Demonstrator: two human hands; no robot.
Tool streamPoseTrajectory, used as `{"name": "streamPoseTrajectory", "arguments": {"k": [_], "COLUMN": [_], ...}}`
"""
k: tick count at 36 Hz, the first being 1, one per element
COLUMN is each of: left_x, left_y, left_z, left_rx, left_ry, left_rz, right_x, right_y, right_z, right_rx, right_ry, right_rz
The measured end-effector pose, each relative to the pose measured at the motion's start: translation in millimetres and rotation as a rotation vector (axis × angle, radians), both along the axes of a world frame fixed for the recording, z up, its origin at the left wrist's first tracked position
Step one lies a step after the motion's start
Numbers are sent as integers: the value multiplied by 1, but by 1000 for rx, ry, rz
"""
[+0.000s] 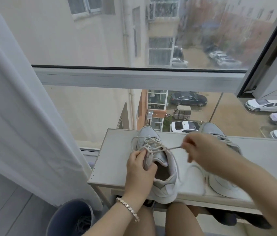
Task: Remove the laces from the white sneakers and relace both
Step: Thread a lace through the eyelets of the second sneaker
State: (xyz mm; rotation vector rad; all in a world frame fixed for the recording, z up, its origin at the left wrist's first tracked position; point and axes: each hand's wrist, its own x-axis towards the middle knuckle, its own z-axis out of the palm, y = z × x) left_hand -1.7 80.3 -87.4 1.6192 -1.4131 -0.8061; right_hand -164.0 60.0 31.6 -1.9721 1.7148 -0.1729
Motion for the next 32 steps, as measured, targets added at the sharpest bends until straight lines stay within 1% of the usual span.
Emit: {"name": "streamPoseTrajectory", "arguments": {"k": [2,5,6,7,8,11,12,13,16,17,20,21,22,23,26,30,32], "left_x": [2,2,2,1,1,1,2,2,2,2,3,2,1,0,-3,-4,-1], "left_y": [-4,-8,-9,-9,-10,-9,-9,-9,-10,-10,-11,-11,-10,-10,-7,-10,-13], "left_z": [0,0,1,1,1,1,2,3,7,8,14,16,17,17,17,16,18], "left_rx": [17,21,24,26,27,40,45,51,53,45,3,-18,-39,-62,-102,-101,-88], "left_ry": [-14,-44,-52,-60,-69,-107,-121,-132,-168,-174,-159,-163,-176,-197,-265,-326,-360], "left_rz": [-37,-114,-130,-136,-138,-145,-149,-151,-141,-134,-134,-149,-164,-177,-193,-123,-101], "right_x": [-30,-45,-42,-36,-28,-1,8,17,38,41,41,39,36,35,33,30,20], "right_y": [4,7,6,6,6,2,1,-2,-11,-13,-16,-16,-15,-14,-2,14,20], "right_z": [5,-5,-12,-18,-24,-39,-42,-47,-62,-66,-76,-78,-79,-79,-65,-42,-31], "right_rx": [28,146,155,115,37,-236,-294,-327,-370,-386,-439,-461,-465,-460,-326,-170,-140], "right_ry": [21,222,264,281,253,37,27,65,303,330,306,260,164,21,-543,-1044,-1256], "right_rz": [-32,-45,-42,-38,-37,-8,28,75,187,212,275,278,255,208,78,-23,-42]}}
